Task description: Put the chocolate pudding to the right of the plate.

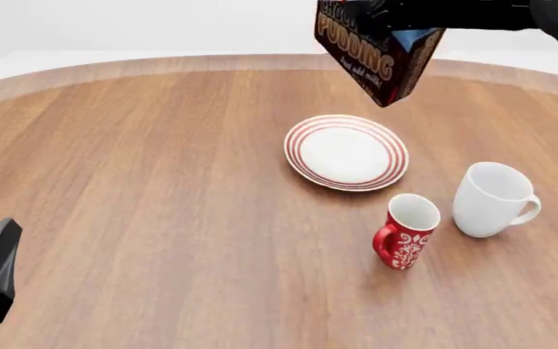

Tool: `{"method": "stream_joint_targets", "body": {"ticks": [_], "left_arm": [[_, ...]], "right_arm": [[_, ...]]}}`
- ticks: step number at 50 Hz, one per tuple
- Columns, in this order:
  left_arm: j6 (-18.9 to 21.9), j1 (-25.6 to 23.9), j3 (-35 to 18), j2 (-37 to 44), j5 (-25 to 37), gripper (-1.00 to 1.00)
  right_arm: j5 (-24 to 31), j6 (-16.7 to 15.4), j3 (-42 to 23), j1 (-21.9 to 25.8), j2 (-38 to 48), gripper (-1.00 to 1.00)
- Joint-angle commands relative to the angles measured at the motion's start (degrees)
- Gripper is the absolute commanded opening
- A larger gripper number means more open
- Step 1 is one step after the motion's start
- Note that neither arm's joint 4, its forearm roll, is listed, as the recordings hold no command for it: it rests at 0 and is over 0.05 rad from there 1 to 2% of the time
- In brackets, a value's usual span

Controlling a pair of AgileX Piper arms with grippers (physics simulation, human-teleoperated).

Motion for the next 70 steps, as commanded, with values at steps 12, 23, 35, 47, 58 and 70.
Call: {"method": "stream_joint_targets", "body": {"ticks": [12, 23, 35, 47, 58, 70], "left_arm": [[0.00, 0.00, 0.00, 0.00, 0.00, 1.00], [0.00, 0.00, 0.00, 0.00, 0.00, 1.00], [0.00, 0.00, 0.00, 0.00, 0.00, 1.00], [0.00, 0.00, 0.00, 0.00, 0.00, 1.00], [0.00, 0.00, 0.00, 0.00, 0.00, 1.00], [0.00, 0.00, 0.00, 0.00, 0.00, 1.00]], "right_arm": [[1.42, 0.95, -13.53, -15.27, 11.63, -1.00], [-1.94, 1.49, -13.94, -20.72, 18.04, -1.00], [-7.29, 0.04, -9.38, -24.93, 22.51, -1.00], [-12.02, -1.32, -1.02, -29.69, 22.43, -1.00], [-14.73, -2.07, 0.01, -31.87, 26.46, -1.00], [-15.67, -2.26, -2.35, -31.64, 30.39, -1.00]]}}
